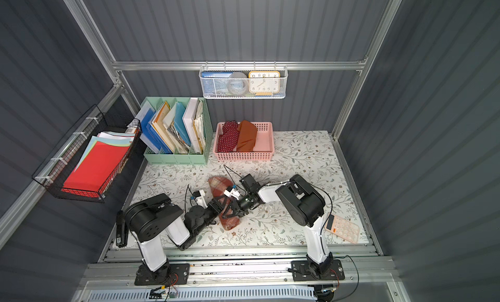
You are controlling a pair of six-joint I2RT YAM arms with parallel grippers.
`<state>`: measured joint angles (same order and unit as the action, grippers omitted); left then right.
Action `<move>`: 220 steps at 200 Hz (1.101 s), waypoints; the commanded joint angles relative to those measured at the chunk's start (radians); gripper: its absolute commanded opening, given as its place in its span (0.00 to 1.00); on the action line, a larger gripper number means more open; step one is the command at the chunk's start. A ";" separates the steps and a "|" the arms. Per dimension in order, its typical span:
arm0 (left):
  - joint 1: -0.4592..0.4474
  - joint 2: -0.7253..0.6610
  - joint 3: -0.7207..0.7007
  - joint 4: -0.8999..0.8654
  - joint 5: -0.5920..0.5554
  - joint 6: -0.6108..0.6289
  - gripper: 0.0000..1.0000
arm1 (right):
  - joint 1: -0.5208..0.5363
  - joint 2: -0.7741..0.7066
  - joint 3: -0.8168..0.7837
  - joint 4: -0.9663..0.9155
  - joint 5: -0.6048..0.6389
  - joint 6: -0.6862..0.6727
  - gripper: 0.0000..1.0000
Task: Roll up the skirts
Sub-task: Pick up the skirt from the center of the board.
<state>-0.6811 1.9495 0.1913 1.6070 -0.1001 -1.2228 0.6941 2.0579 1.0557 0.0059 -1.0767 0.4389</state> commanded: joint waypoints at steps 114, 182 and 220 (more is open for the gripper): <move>-0.073 -0.370 0.237 -0.777 0.243 0.335 0.00 | -0.074 -0.165 -0.199 -0.101 0.347 0.120 0.48; -0.018 -0.319 0.241 -0.756 0.239 0.363 0.00 | -0.163 -0.394 -0.232 -0.173 0.350 0.070 0.86; 0.052 -0.343 0.305 -0.804 0.263 0.395 0.00 | -0.170 -0.567 -0.305 -0.243 0.385 0.057 0.87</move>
<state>-0.6666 1.6234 0.4408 0.8455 0.1253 -0.8890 0.5243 1.5822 0.7956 -0.1459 -0.7528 0.5186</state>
